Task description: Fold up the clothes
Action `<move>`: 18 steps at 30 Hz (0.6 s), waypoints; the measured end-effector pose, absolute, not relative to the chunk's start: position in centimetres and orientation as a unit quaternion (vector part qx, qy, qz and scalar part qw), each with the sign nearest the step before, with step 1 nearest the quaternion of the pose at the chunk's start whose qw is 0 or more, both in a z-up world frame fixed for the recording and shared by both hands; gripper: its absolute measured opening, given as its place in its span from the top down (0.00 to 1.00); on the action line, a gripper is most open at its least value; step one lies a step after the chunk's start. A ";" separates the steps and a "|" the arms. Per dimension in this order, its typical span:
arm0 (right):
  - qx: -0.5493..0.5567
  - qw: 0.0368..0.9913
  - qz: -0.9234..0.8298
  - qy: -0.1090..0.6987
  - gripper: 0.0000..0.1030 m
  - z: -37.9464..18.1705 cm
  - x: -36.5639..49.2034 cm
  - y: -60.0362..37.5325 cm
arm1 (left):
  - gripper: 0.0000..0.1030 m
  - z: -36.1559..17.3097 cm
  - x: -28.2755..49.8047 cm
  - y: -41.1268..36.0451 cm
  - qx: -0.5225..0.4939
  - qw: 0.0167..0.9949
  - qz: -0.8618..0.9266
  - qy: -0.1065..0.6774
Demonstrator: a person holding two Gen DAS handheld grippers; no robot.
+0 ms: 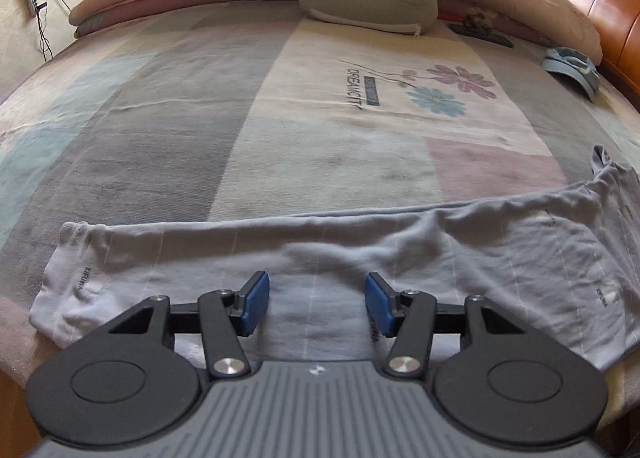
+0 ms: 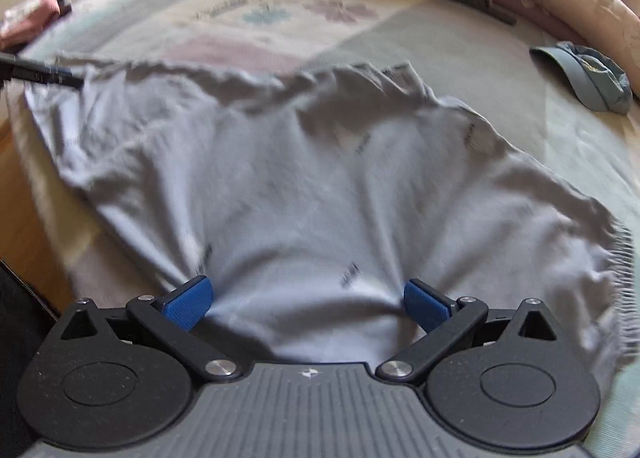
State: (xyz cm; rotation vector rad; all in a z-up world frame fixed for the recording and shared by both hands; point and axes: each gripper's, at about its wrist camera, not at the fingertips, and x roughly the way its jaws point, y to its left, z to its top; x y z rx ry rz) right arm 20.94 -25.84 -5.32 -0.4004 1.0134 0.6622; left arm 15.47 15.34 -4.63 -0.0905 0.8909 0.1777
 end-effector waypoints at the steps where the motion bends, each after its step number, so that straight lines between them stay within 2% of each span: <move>1: -0.180 0.806 0.302 0.476 0.00 -4.9 21.3 -25.6 | 0.48 -4.6 15.5 15.4 -0.042 0.899 0.083 0.428; 8: -0.124 0.833 0.346 0.413 0.00 -3.6 21.9 -20.5 | 0.46 -5.1 15.6 15.5 -0.028 0.902 0.062 0.427; 18: -0.209 0.807 0.321 0.450 0.00 -5.2 18.9 -20.7 | 0.43 -3.8 14.1 17.7 -0.005 0.908 0.019 0.419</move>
